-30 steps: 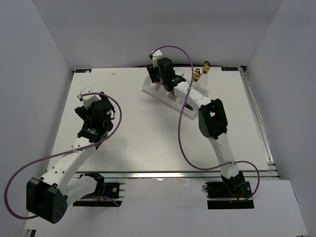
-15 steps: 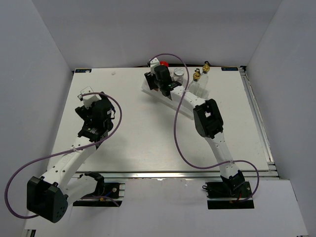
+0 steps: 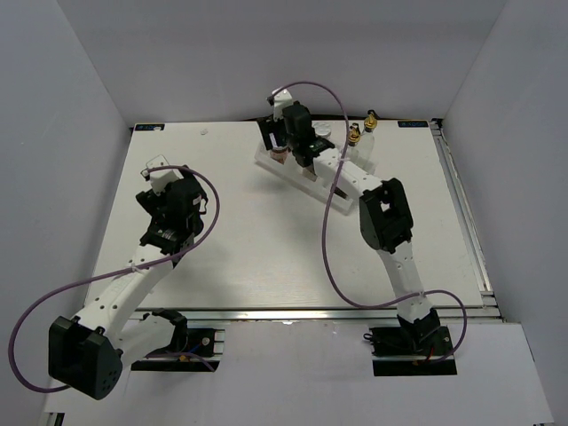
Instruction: Organize the condiment bottles
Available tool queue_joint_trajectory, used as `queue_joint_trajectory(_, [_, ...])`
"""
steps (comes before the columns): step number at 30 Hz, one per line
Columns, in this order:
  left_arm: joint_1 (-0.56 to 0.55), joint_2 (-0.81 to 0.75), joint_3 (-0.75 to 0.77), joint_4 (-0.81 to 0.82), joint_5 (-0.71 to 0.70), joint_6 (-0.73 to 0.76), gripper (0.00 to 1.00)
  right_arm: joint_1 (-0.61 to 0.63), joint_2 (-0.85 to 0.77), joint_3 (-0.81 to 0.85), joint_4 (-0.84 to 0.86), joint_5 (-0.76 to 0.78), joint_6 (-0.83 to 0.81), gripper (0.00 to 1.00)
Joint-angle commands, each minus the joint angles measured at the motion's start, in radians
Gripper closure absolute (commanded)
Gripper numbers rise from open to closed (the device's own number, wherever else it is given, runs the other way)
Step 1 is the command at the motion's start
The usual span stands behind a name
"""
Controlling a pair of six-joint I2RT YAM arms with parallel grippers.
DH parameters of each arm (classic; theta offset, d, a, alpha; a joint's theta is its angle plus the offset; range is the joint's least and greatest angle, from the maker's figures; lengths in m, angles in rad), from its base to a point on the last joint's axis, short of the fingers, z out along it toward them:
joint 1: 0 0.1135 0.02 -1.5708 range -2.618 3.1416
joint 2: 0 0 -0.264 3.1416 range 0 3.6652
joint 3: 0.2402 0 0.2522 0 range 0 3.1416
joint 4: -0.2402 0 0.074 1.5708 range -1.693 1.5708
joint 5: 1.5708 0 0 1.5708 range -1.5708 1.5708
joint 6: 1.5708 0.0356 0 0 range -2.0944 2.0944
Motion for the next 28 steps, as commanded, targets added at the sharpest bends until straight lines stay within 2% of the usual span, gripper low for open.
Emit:
queue_joint_trajectory(1, [0.008,-0.005,0.048,-0.02,0.017,-0.014,0.02,0.011,-0.18,-0.002,0.038,-0.052,-0.013,0.11])
queue_joint_trajectory(5, [0.008,-0.005,0.071,-0.055,0.028,-0.032,0.02,0.022,-0.305,-0.034,-0.038,-0.125,-0.003,0.1])
queue_joint_trajectory(8, [0.008,-0.012,0.081,-0.087,0.04,-0.043,0.02,0.03,-0.456,-0.161,-0.097,-0.161,0.013,0.11])
queue_joint_trajectory(14, [0.01,-0.062,0.068,-0.143,0.048,-0.067,0.02,0.033,-0.875,-0.676,-0.114,-0.161,0.148,0.11])
queue_joint_trajectory(17, [0.01,-0.085,0.048,-0.15,0.051,-0.075,0.02,0.033,-1.122,-0.939,-0.123,-0.061,0.249,0.11])
queue_joint_trajectory(20, [0.011,-0.107,0.036,-0.156,0.048,-0.078,0.02,0.033,-1.286,-1.17,-0.132,0.176,0.334,0.11])
queue_joint_trajectory(21, [0.011,-0.114,0.03,-0.156,0.048,-0.08,0.02,0.033,-1.32,-1.212,-0.163,0.315,0.355,0.11])
queue_joint_trajectory(23, [0.011,-0.117,0.021,-0.146,0.051,-0.081,0.02,0.03,-1.389,-1.293,-0.192,0.458,0.429,0.11])
queue_joint_trajectory(24, [0.011,-0.117,0.013,-0.14,0.054,-0.081,0.02,0.028,-1.405,-1.309,-0.197,0.579,0.443,0.11])
queue_joint_trajectory(28, [0.011,-0.117,0.008,-0.135,0.06,-0.08,0.02,0.014,-1.445,-1.3,-0.283,0.682,0.532,0.1])
